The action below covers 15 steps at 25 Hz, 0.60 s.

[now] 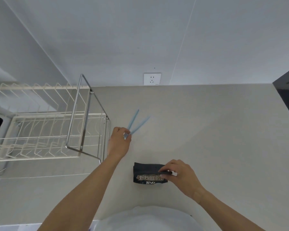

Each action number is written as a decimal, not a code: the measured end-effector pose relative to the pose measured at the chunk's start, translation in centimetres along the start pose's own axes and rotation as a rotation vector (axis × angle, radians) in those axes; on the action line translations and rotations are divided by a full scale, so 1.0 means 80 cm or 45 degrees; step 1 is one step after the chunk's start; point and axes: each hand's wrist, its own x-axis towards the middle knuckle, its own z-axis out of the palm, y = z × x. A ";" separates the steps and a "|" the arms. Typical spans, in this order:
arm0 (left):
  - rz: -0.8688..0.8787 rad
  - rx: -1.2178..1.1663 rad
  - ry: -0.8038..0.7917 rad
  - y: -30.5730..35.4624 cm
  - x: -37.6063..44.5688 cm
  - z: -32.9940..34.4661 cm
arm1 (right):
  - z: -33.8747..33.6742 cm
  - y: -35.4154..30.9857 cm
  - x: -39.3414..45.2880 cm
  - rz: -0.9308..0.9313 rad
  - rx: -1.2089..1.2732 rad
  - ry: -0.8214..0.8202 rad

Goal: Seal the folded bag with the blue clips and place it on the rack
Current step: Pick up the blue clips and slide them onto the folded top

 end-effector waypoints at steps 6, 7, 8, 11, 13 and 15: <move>0.233 -0.107 0.100 -0.028 -0.113 -0.061 | -0.001 0.002 0.004 0.005 0.087 -0.030; 0.263 -0.119 0.108 -0.033 -0.128 -0.071 | -0.002 0.002 0.004 0.006 0.112 -0.024; 0.296 -0.135 0.108 -0.037 -0.141 -0.080 | -0.002 0.003 0.005 0.009 0.140 -0.016; 0.451 -0.089 0.044 -0.050 -0.174 -0.097 | -0.002 0.004 0.005 0.021 0.217 0.006; 0.503 0.056 -0.016 -0.066 -0.186 -0.103 | -0.001 0.005 0.004 0.026 0.240 0.009; 0.500 0.201 -0.057 -0.080 -0.189 -0.106 | -0.002 0.005 0.002 0.021 0.241 0.005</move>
